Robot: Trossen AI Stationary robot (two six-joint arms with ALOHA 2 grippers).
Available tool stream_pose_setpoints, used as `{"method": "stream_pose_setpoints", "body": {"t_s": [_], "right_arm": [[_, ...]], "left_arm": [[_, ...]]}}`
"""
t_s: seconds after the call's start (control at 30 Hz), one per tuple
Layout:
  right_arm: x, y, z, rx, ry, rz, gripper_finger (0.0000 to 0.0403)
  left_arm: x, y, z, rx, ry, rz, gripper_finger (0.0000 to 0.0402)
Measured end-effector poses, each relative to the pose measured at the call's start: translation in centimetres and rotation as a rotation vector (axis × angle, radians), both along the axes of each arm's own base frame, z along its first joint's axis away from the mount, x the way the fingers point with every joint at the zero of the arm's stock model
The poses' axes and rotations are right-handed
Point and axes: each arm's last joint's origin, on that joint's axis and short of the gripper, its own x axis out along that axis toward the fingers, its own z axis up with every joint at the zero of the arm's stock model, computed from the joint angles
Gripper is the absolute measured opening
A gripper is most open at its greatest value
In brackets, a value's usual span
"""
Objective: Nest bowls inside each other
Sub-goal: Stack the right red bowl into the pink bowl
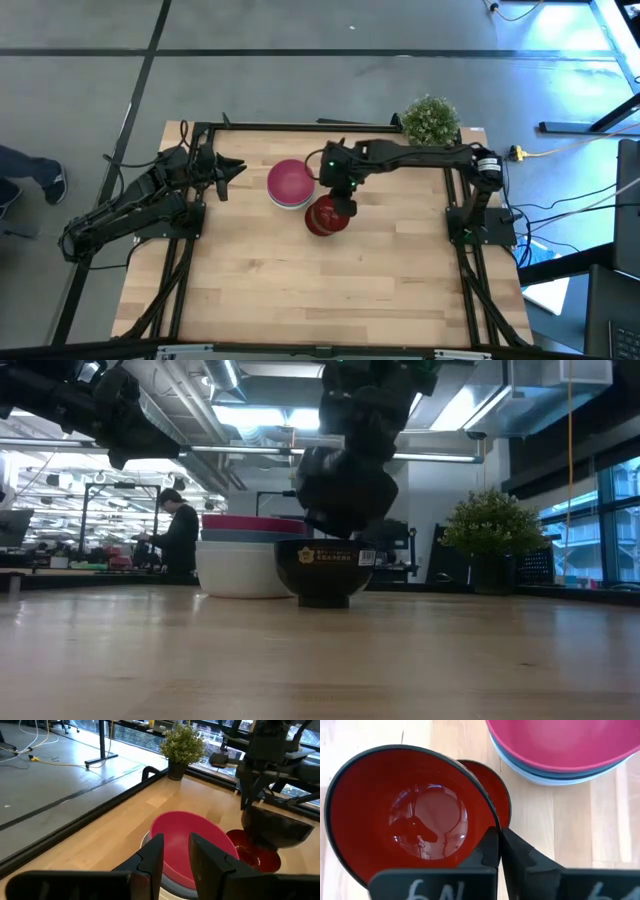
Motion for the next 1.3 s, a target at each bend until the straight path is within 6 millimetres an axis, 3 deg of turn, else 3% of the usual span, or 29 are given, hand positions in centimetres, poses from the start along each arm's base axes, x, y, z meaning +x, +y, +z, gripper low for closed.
{"method": "stream_pose_setpoints", "body": {"t_s": [0.77, 1.07, 1.3], "right_arm": [[1.3, -0.2, -2.2, -0.002, 0.022, 0.005, 0.0007], [2.2, -1.5, 1.7, -0.056, -0.088, 0.002, 0.0007], [2.8, -3.8, 3.6, -0.086, -0.174, -0.034, 0.0007]], "left_arm": [[0.0, 0.0, 0.0, 0.023, 0.011, -0.007, 0.0085], [0.0, 0.0, 0.0, 0.023, 0.011, -0.006, 0.0085], [0.0, 0.0, 0.0, 0.023, 0.011, -0.007, 0.0085]]}}
